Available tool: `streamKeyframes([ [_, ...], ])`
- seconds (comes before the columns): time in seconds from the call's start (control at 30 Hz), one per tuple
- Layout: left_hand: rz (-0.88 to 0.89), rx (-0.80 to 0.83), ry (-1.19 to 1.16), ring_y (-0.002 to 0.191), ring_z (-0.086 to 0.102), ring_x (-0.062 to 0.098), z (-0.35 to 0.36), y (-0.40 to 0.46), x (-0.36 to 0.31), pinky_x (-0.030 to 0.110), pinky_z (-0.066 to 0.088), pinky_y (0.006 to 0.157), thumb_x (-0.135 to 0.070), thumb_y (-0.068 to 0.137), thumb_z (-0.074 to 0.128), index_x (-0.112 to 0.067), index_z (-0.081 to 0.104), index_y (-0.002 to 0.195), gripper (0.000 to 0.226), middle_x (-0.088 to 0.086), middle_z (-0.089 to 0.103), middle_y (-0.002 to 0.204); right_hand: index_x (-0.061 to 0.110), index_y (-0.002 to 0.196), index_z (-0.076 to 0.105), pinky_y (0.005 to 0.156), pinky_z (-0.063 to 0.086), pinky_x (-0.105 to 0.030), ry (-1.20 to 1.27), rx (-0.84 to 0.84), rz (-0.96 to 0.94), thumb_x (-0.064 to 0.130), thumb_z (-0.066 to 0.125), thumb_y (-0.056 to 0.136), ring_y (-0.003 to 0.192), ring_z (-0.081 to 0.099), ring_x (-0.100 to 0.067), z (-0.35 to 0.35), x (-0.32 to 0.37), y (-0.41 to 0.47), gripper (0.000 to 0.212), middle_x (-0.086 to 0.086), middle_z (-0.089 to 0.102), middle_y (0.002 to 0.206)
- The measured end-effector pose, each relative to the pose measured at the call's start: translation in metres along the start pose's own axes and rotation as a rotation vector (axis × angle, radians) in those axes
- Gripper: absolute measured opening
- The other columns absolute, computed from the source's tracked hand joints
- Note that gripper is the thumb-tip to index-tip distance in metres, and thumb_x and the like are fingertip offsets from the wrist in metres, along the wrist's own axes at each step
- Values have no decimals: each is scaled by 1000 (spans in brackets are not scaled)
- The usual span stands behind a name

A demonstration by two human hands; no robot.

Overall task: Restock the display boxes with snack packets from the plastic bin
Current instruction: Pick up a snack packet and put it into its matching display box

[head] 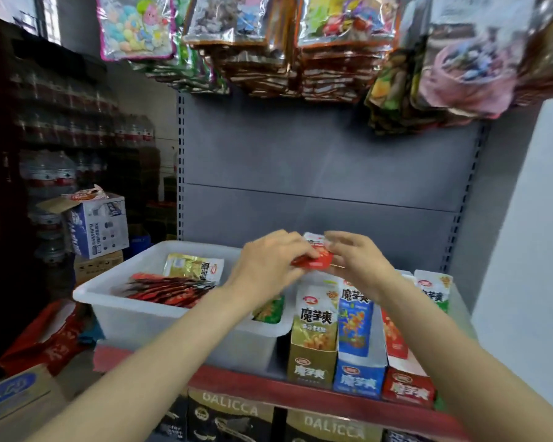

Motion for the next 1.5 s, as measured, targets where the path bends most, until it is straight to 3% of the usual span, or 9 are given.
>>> streamKeyframes([
  [0.17, -85, 273, -291, 113, 48, 10, 54, 13, -27, 24, 38, 99, -44, 77, 70, -21, 66, 115, 45, -5, 54, 124, 23, 122, 52, 60, 54, -31, -78, -127, -145, -9, 49, 88, 71, 61, -17, -64, 11, -16, 47, -6, 66, 89],
  [0.4, -465, 257, -613, 84, 59, 2, 100, 41, -42, 5, 46, 62, -13, 85, 66, -28, 40, 139, 62, 1, 52, 128, 25, 124, 48, 49, 52, -24, -261, -229, -245, -12, 51, 86, 65, 65, -17, -124, 25, -33, 53, -5, 68, 85],
  [0.63, -542, 273, -706, 87, 65, 16, 134, 61, -67, 14, 49, 65, -3, 87, 61, -31, 17, 149, 81, -2, 54, 121, 38, 135, 30, 59, 58, -31, -406, -174, -280, -15, 58, 81, 71, 68, -13, -145, 11, -37, 81, -9, 65, 101],
  [0.83, -513, 206, -540, 77, 64, 16, 145, 66, -64, 35, 56, 70, 0, 87, 58, -26, 33, 141, 65, -7, 57, 82, 48, 132, 29, 71, 58, -50, -526, -265, -263, -4, 68, 77, 86, 70, -21, -161, -16, -22, 85, 2, 67, 100],
  [0.97, -506, 262, -418, 76, 65, 20, 155, 62, -58, 44, 56, 72, -4, 87, 57, -26, 43, 123, 45, 0, 65, 83, 34, 124, 37, 70, 59, -39, -692, -291, -279, 2, 71, 77, 81, 67, -12, -164, -21, -19, 66, 12, 64, 94],
  [1.1, -488, 325, -262, 87, 64, 22, 158, 61, -58, 41, 54, 79, -10, 87, 58, -18, 65, 95, 13, 2, 69, 91, 22, 84, 61, 78, 53, -35, -877, -340, -310, 6, 71, 77, 79, 59, -10, -168, -17, -15, 20, 1, 64, 90],
  [1.2, -466, 361, -137, 92, 63, 23, 163, 62, -61, 36, 51, 78, -16, 88, 59, -19, 65, 94, 9, 3, 69, 96, 23, 71, 63, 77, 53, -36, -929, -324, -306, 10, 72, 77, 74, 60, -9, -166, -17, -9, 17, 3, 67, 81],
  [1.37, -393, 375, 62, 104, 56, 23, 165, 67, -61, 35, 38, 84, -7, 90, 53, -19, 62, 107, 23, 3, 63, 109, 15, 87, 67, 80, 48, -30, -1070, -303, -314, 8, 66, 83, 84, 57, -13, -157, -16, -2, 8, 1, 60, 92],
  [1.5, -358, 397, 108, 114, 49, 25, 160, 65, -62, 38, 37, 91, -10, 92, 50, -20, 58, 122, 32, 5, 55, 121, 15, 113, 65, 87, 38, -26, -1235, -278, -275, 17, 60, 89, 112, 50, -19, -147, -18, -3, 25, -4, 58, 119],
])
Point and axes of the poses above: each hand's wrist, its own y-axis towards the middle knuckle, its own z-axis out of the palm, x = y × z, the point moved 7 cm from there along y, towards the middle knuckle
